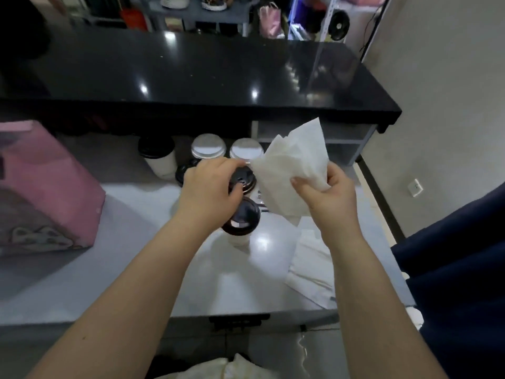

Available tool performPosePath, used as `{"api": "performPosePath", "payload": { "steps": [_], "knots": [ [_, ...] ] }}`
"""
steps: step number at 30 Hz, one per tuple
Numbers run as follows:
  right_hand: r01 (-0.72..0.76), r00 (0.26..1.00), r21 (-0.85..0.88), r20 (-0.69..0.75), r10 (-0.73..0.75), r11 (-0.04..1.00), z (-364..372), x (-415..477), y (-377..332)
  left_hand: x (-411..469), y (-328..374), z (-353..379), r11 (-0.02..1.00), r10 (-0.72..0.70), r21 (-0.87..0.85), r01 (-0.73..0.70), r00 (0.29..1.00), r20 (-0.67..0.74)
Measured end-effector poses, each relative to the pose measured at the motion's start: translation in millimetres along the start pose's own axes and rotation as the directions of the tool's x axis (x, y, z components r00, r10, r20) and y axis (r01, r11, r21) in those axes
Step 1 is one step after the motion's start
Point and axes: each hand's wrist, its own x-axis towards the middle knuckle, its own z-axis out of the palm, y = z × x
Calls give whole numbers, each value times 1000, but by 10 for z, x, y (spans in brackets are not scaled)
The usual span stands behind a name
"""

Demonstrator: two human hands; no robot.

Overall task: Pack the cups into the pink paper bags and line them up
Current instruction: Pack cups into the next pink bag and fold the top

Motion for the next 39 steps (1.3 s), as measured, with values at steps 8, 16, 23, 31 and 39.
{"api": "performPosePath", "payload": {
  "steps": [8,16,23,31,39],
  "knots": [
    [62,968,-23,244,-55,998,1171,15,-280,-313,-963,-675,978,-175,80,193,966,-192],
    [146,937,77,310,-163,986,2489,-134,-816,-676,-2121,-1563,940,-263,117,321,899,-351],
    [336,877,193,294,-381,922,3728,-288,-1380,-860,-3353,-2372,935,-254,138,327,887,-385],
    [291,865,104,396,-308,951,4762,-452,-1202,-768,-4445,-2583,968,-248,16,251,964,-100],
    [385,837,-343,521,-167,856,4929,-188,-875,-590,-4597,-2588,990,-106,-73,122,975,194]
  ]
}}
